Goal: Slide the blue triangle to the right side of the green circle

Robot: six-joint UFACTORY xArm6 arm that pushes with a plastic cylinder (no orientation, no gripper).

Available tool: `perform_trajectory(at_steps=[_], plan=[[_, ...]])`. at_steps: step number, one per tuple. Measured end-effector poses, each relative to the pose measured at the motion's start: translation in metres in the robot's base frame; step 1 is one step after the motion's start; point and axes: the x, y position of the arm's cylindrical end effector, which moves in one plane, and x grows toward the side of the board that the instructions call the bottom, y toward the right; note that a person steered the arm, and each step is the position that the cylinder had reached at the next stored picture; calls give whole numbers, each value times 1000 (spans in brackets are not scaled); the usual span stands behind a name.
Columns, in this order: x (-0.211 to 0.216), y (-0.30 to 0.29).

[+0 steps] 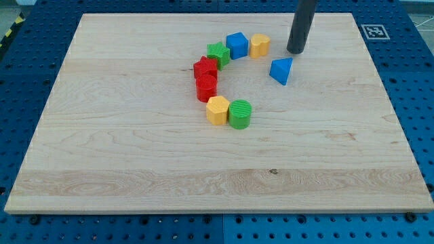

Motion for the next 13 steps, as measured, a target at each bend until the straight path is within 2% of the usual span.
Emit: perform_trajectory(at_steps=[4, 8, 10, 13], plan=[[115, -33], [121, -13], [126, -38], [140, -44]])
